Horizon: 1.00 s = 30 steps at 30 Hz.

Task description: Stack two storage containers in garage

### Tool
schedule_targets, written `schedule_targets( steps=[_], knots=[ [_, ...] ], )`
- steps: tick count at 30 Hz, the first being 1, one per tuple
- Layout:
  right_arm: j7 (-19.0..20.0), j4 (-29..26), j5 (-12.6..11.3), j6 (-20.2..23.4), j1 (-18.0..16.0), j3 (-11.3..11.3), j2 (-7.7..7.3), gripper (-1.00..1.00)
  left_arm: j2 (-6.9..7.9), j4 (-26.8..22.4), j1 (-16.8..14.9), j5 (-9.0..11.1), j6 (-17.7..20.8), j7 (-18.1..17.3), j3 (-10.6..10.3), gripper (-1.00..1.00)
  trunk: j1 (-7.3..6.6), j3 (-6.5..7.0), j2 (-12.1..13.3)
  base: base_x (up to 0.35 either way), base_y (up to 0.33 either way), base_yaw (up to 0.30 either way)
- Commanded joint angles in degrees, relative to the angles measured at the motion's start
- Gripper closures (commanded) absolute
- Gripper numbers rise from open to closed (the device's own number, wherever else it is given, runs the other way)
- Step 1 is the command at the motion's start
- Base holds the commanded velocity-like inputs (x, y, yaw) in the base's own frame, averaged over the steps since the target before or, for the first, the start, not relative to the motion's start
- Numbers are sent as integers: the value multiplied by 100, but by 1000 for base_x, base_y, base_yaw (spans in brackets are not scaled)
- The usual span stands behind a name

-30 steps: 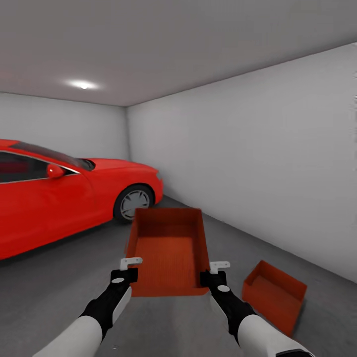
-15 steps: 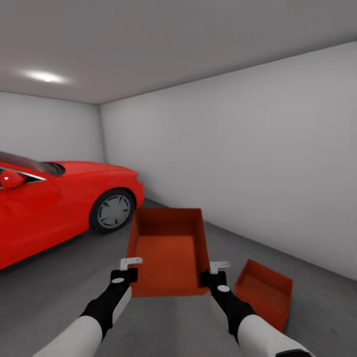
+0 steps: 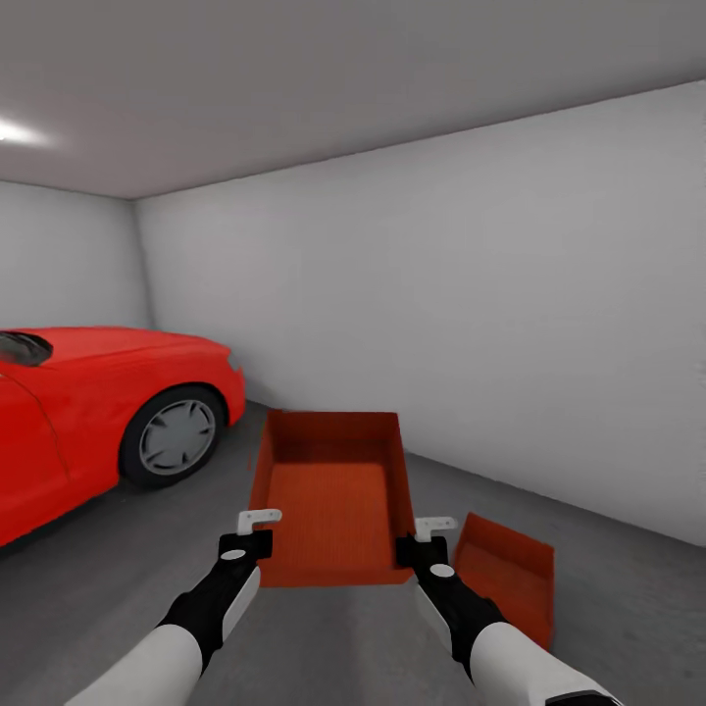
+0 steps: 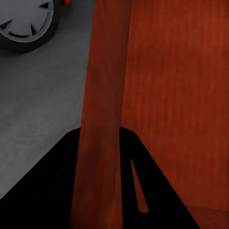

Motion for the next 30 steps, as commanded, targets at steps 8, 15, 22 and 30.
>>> schedule_targets(
  steps=[8,15,22,30],
  knots=[
    [-72,21,-17,-16,-6,-37,0,100,94,-112,-5,2,38,69,260,100,5,-10,-8,297,225,-287],
    [-72,21,-17,4,-6,-37,0,100,94,-134,-5,2,31,69,259,100,5,-10,-8,297,221,-287],
    [-72,21,-14,10,-6,-37,0,100,94,-155,-5,2,30,69,260,100,5,-10,-8,292,154,-287],
    [-72,21,-8,13,-6,-37,0,100,94,-156,-5,2,21,69,260,100,5,-10,-8,55,6,-287]
  ],
)
